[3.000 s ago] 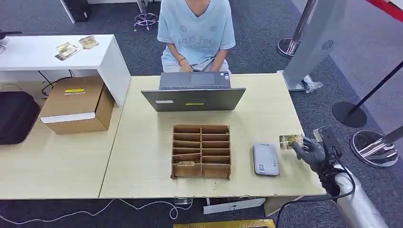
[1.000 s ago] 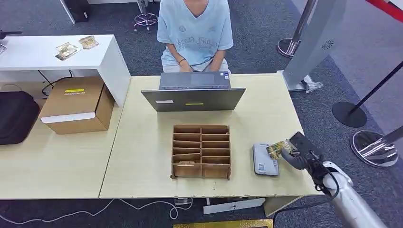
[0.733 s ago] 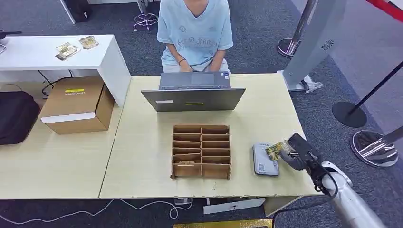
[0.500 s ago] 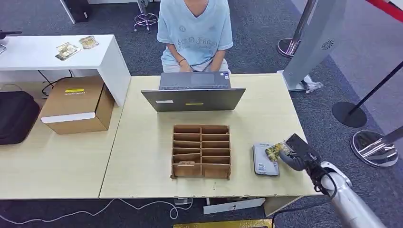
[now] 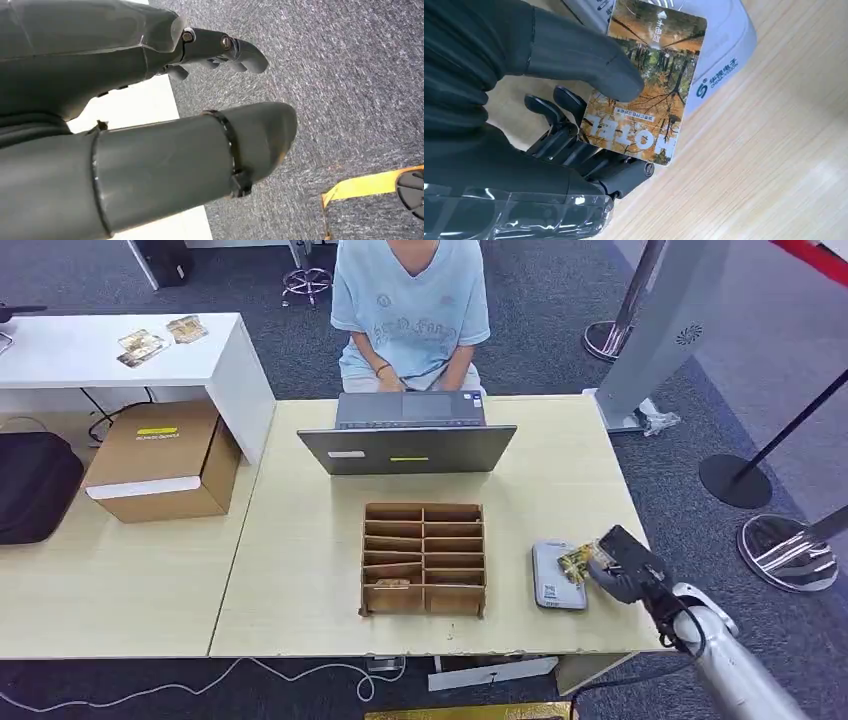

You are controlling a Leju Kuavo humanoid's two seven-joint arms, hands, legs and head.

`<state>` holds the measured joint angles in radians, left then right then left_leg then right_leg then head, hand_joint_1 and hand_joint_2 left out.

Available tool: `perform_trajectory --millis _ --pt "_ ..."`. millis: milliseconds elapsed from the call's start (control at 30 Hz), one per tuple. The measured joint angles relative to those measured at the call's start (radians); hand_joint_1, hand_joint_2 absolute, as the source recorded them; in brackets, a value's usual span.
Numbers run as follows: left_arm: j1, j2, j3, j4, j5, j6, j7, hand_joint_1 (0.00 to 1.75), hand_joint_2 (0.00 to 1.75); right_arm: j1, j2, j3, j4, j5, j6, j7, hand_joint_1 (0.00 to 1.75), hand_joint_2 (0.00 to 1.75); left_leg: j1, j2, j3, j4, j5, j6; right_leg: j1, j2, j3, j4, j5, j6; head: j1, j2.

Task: Pass the card to the sensor for recognition and then transmit it.

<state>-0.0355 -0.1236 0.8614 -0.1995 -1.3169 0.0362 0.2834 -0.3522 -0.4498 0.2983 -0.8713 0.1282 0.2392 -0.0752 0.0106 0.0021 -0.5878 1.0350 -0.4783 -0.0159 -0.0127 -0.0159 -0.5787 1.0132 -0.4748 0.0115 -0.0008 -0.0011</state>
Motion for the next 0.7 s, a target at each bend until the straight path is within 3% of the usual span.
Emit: perform_trajectory --millis 700 --pt "0.0 0.0 0.027 0.0 0.03 0.003 0.0 0.0 0.0 0.008 0.0 -0.005 -0.007 -0.033 0.007 -0.003 1.75 1.75 0.0 0.0 0.0 0.0 0.001 0.001 0.0 0.0 0.0 0.0 0.001 0.0 0.0 0.0"
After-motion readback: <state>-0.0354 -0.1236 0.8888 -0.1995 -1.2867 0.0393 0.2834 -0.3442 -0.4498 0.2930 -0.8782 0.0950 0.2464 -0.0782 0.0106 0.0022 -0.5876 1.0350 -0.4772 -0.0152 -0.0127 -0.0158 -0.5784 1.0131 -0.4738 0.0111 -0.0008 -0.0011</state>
